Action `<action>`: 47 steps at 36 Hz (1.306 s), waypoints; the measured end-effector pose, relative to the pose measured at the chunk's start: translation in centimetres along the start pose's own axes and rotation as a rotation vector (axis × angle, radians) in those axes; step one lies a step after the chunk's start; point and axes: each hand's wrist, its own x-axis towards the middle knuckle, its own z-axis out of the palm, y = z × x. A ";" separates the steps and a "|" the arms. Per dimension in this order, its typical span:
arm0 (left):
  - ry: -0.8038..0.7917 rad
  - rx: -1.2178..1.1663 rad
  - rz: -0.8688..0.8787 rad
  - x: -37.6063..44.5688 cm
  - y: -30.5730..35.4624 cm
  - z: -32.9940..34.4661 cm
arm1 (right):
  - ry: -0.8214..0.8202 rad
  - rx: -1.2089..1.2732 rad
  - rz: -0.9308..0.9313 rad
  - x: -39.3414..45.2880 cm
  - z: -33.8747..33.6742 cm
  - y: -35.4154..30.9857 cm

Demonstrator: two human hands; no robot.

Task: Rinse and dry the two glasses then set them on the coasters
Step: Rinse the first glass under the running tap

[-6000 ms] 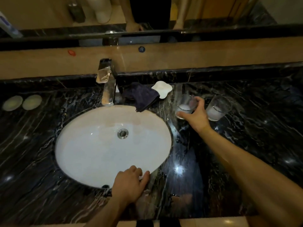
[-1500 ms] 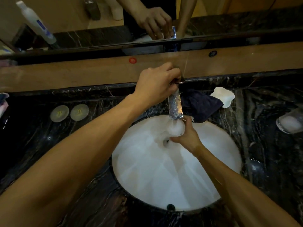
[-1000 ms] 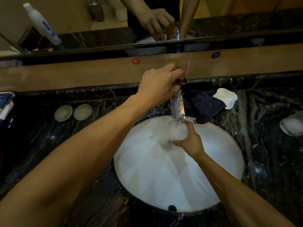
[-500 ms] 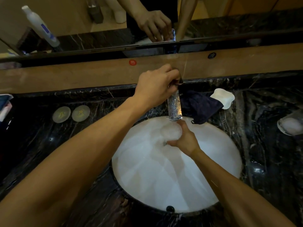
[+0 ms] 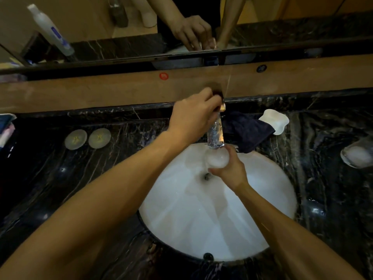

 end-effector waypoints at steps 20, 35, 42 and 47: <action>-0.060 -0.102 -0.031 -3.2 0.2 1.8 | -0.096 -0.262 0.022 -2.0 -0.3 3.2; -0.023 -0.058 0.034 -3.1 -0.7 2.2 | -0.179 -0.216 0.125 -1.4 -1.5 2.0; -0.038 -0.049 0.061 -3.2 -1.2 2.0 | -0.269 -0.490 0.168 -0.5 -2.2 1.1; -0.043 -0.079 0.049 -3.7 -1.0 2.4 | -0.284 -0.777 0.179 -0.7 -2.7 -0.2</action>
